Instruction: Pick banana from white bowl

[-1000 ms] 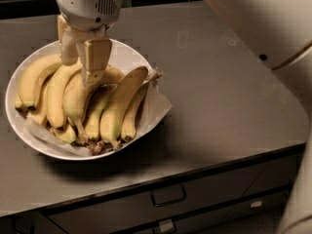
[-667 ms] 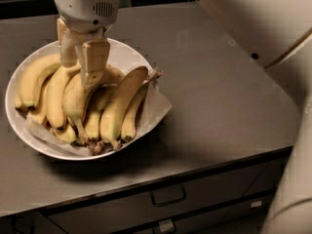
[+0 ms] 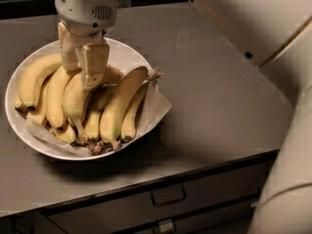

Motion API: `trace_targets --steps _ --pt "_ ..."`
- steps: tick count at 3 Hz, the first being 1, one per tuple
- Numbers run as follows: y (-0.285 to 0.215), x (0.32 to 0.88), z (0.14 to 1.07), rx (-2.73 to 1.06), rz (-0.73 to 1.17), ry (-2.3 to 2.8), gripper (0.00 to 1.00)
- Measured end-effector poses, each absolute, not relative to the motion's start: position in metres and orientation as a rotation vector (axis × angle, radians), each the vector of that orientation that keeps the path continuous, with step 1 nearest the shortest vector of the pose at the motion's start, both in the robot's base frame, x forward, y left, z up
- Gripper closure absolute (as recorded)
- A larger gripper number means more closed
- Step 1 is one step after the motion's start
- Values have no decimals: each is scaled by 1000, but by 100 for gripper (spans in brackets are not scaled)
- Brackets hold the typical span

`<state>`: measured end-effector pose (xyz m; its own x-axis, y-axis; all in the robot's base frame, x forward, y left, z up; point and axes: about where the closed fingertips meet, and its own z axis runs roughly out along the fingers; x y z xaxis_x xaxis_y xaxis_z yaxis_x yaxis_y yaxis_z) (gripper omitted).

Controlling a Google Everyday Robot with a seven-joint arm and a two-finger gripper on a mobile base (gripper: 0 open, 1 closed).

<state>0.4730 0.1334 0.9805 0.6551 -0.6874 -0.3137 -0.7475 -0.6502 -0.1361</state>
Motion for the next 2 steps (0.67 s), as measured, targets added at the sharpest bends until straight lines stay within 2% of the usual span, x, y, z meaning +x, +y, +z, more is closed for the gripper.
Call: trace_targets --steps 2 --pt "123 465 978 -2627 357 1180 51"
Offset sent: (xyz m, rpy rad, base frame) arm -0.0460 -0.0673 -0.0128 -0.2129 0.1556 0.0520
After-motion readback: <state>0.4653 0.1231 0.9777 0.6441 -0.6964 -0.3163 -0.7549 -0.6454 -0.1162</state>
